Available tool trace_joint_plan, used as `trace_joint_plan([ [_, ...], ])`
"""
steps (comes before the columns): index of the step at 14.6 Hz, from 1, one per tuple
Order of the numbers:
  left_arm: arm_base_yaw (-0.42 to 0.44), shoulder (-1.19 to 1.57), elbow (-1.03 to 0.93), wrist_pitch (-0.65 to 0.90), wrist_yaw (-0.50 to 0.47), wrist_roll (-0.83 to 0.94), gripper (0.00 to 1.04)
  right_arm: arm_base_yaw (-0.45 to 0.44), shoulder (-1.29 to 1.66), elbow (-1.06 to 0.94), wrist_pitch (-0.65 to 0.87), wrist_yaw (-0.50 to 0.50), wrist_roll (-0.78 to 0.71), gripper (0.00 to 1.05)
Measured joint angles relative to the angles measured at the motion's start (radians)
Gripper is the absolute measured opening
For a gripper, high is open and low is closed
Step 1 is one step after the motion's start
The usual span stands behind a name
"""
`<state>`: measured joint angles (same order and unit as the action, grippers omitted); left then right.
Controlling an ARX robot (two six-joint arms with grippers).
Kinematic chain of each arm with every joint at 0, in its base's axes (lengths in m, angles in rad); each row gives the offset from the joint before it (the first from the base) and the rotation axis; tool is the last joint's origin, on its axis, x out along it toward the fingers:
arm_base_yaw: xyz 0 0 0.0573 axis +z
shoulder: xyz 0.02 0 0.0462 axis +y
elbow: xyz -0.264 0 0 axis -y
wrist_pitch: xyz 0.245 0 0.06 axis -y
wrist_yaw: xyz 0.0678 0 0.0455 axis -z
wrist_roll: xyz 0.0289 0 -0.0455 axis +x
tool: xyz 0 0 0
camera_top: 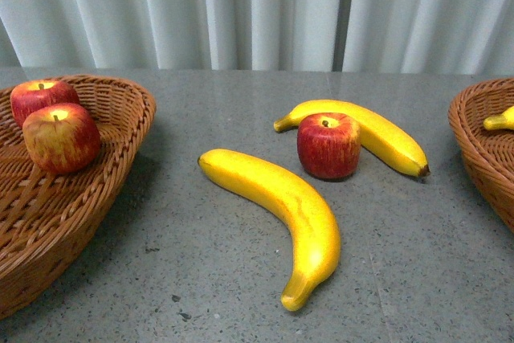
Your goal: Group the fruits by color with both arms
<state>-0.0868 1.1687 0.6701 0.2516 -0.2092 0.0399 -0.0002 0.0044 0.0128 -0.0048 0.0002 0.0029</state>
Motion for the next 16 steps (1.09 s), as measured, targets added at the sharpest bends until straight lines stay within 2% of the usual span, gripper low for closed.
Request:
trace_joint_plan([
  [2,0.074,-0.012,-0.094,-0.014,-0.017,-0.147,0.66,0.0,0.0,0.0,0.0,0.0,0.0,0.98],
  [6,0.1,-0.003,-0.167,-0.021,-0.015,-0.257,0.66,0.0,0.0,0.0,0.0,0.0,0.0,0.98],
  [8,0.087,-0.012,-0.174,-0.033,-0.019,-0.29,0.88,0.0,0.0,0.0,0.0,0.0,0.0,0.98],
  [9,0.07,-0.033,-0.173,-0.039,-0.019,-0.294,1.0,0.0,0.0,0.0,0.0,0.0,0.0,0.98],
  [11,0.021,-0.065,-0.14,-0.049,-0.037,-0.289,0.98,0.0,0.0,0.0,0.0,0.0,0.0,0.98],
  [13,-0.073,-0.037,-0.038,0.031,-0.026,-0.238,0.98,0.0,0.0,0.0,0.0,0.0,0.0,0.98],
  [14,-0.124,0.021,0.017,0.095,0.032,-0.185,0.98,0.0,0.0,0.0,0.0,0.0,0.0,0.98],
  [16,-0.192,0.202,0.132,0.118,0.161,-0.071,0.98,0.0,0.0,0.0,0.0,0.0,0.0,0.98],
])
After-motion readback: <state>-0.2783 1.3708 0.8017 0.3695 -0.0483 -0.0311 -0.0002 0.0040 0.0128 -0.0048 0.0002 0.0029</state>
